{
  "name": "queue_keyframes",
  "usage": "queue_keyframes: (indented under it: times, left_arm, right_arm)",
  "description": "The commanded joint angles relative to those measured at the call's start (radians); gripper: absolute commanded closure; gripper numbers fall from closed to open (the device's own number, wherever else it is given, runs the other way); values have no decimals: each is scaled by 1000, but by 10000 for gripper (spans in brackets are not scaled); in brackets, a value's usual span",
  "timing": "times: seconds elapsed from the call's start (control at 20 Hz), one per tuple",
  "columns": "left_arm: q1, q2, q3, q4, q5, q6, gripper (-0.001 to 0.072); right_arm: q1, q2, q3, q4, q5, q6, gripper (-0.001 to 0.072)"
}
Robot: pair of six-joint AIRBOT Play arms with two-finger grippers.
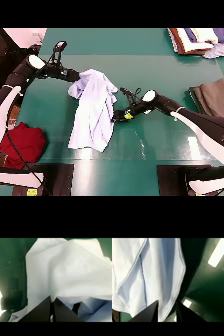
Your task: Fold the shirts.
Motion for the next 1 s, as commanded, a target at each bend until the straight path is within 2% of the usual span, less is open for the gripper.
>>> queue_keyframes:
  times: [0.0,0.05,0.1,0.3,0.4,0.45,0.55,0.7,0.8,0.95]
  left_arm:
    - [1,9,8,6,-30,0,684]
    - [1,18,8,11,-29,0,684]
    - [1,33,9,21,-27,0,684]
    - [1,147,9,148,-30,-1,685]
    - [1,236,9,245,-70,-4,685]
    - [1,283,9,268,-107,-4,685]
    - [-2,357,6,262,-190,-5,685]
    - [-27,411,-57,190,-302,-4,685]
    - [-92,423,-139,129,-332,-4,685]
    - [-234,423,-244,115,-300,-2,685]
  right_arm:
    - [28,-37,35,14,-45,-8,524]
    - [27,-36,35,14,-49,-8,565]
    - [23,-36,34,14,-45,-8,696]
    - [-27,10,35,4,-32,-8,698]
    - [-110,100,35,-72,-11,7,699]
    - [-167,158,35,-138,11,47,698]
    - [-290,274,45,-281,69,108,698]
    - [-459,376,151,-450,184,135,698]
    - [-525,388,238,-475,208,135,698]
    - [-554,345,354,-484,232,134,698]
